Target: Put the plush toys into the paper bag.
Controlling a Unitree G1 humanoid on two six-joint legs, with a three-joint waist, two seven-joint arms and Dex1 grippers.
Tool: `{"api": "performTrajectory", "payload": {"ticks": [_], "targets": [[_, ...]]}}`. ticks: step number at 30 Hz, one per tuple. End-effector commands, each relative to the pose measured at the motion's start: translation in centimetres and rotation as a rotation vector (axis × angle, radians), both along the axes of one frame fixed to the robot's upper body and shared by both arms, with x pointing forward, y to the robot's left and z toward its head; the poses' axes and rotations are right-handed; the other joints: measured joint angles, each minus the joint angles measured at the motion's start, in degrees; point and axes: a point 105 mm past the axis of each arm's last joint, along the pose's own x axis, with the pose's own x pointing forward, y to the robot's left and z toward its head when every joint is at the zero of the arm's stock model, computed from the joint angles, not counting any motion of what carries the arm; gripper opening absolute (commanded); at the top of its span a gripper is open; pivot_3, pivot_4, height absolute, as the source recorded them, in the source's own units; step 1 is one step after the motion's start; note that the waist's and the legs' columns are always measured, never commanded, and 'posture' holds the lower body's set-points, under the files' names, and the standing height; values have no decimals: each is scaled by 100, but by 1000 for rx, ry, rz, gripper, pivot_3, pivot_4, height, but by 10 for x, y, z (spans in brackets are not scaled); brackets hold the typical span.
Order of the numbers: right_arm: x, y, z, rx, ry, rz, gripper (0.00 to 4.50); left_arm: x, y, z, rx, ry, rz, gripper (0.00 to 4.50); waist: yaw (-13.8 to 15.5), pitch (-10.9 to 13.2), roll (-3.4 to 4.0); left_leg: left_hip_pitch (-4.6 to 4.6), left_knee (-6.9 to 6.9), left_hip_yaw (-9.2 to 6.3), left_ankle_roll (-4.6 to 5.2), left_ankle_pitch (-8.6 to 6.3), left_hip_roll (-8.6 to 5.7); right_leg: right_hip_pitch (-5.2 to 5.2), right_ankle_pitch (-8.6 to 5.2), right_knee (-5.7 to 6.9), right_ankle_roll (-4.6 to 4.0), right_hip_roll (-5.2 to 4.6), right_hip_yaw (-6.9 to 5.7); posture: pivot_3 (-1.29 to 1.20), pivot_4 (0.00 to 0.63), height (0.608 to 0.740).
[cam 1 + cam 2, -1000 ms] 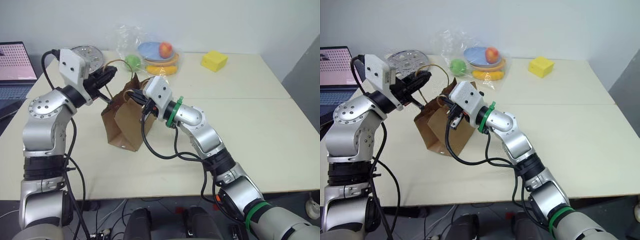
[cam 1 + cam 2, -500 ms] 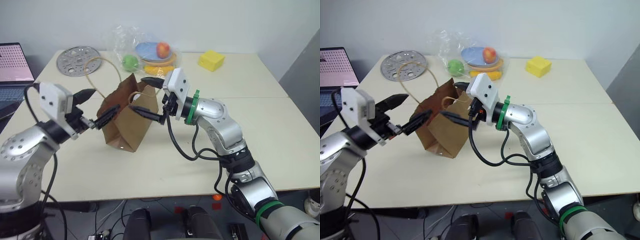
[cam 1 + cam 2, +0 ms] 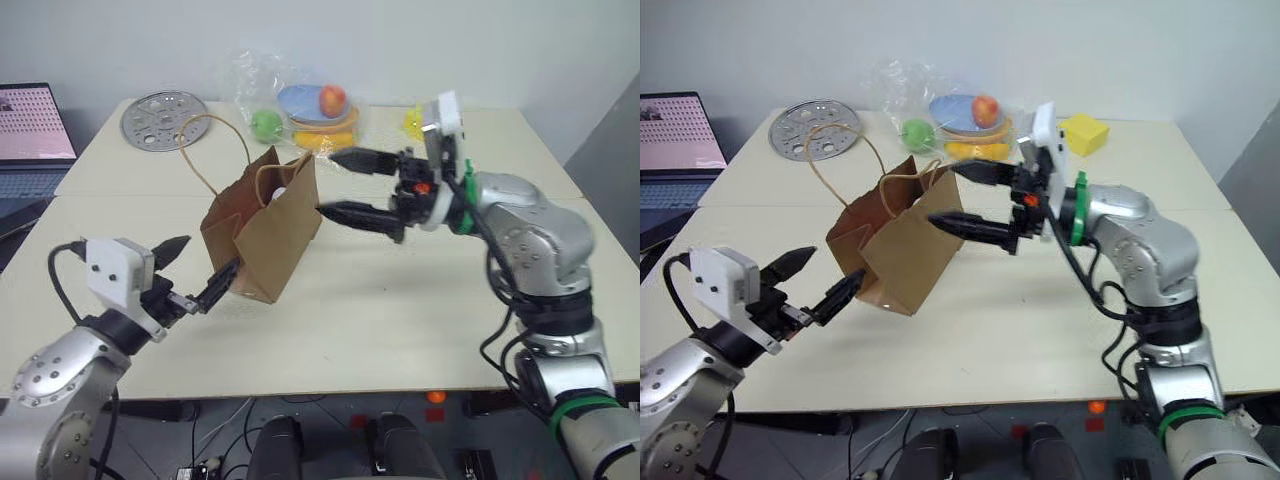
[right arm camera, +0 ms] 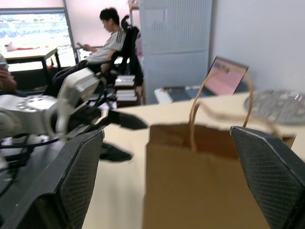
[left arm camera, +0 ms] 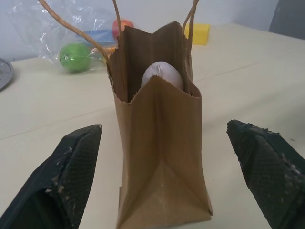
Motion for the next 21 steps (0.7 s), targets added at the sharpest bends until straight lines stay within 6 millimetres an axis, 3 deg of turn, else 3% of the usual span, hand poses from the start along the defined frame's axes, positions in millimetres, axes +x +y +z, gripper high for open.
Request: {"api": "performTrajectory", "payload": {"ticks": [1,5,8,12,15,18,21], "targets": [[-19,-1,-10,-65,-20,32,4446,13,-8,-5,12,-36,12,4500,-2,0,1,0,0,0,0,0,-1,-1,0,0,0,0,0,0,150,740],[-20,2,-21,-105,-47,-5,4446,31,-3,-20,10,-38,97,4500,-41,1,1,1,1,0,1,0,-5,-6,3,1,1,12,9,0,150,740],[-19,4,-23,-105,-66,-27,4446,36,-15,-38,-5,-4,63,4500,-35,0,1,0,2,-1,2,1,-9,-6,5,0,5,23,9,0,150,740],[-19,4,-22,-97,-66,-43,4446,39,-26,-43,-13,-12,18,4500,-15,0,0,-2,0,2,2,0,-8,-6,5,-4,5,22,6,0,150,740],[-18,1,-21,-101,-71,-59,4446,43,-22,-46,-14,-10,26,4500,-14,0,0,-2,1,1,1,0,-6,-6,5,-3,5,22,5,0,150,740],[-18,0,-20,-101,-73,-73,4500,46,-16,-52,-12,-3,56,3924,-14,0,0,-1,0,0,2,0,-5,-6,5,-3,5,22,6,0,150,740],[-18,0,-20,-101,-74,-78,4500,48,-18,-53,-13,-10,50,3020,-14,0,0,-2,0,-1,2,0,-4,-6,4,-5,5,21,6,0,150,740]]}}
